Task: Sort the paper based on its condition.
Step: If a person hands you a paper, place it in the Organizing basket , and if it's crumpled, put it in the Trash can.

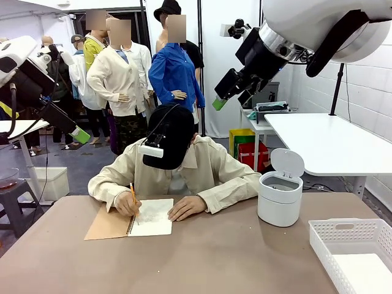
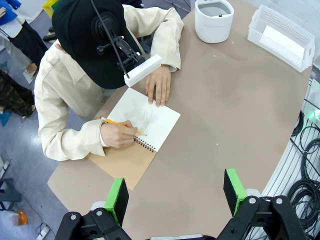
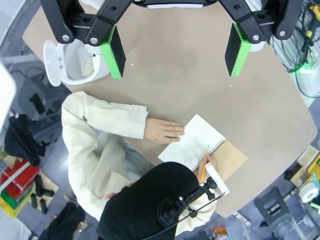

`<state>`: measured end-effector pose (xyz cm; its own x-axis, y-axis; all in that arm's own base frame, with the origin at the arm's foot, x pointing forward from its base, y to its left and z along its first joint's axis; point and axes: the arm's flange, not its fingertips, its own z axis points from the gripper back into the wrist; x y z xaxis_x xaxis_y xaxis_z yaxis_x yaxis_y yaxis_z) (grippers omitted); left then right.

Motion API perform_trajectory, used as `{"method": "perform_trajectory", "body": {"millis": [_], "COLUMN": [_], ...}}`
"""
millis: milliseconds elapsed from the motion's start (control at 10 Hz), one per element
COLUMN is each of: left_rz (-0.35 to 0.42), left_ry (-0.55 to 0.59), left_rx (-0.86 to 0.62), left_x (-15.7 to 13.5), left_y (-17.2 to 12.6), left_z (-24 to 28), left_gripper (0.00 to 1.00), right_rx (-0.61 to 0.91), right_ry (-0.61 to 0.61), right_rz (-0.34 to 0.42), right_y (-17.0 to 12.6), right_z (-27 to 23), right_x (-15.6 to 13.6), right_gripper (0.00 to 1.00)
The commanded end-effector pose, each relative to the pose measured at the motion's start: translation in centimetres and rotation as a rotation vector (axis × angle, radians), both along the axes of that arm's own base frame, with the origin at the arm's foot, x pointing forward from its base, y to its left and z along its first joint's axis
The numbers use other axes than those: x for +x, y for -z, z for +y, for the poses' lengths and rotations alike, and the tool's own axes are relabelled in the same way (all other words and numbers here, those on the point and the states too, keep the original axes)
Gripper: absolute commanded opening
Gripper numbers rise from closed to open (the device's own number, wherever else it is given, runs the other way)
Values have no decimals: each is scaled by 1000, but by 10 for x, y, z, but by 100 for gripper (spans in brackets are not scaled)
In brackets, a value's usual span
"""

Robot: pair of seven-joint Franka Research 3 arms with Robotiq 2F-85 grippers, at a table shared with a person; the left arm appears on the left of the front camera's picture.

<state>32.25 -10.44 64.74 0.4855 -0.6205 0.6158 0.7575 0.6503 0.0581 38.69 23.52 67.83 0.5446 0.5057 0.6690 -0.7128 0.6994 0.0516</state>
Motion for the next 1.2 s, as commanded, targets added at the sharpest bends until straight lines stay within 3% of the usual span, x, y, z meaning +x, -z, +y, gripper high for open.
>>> {"method": "perform_trajectory", "body": {"millis": [0,1100], "left_rz": [0,0], "left_ry": [0,0], "left_rx": [-2,-2], "left_x": [0,0], "left_y": [0,0], "left_z": [1,1], "left_gripper": [100,100], "right_rx": [21,1], "right_ry": [-35,-8], "right_rz": [30,10], "right_y": [-1,1], "right_z": [2,2], "right_x": [-2,-2], "right_gripper": [100,100]}}
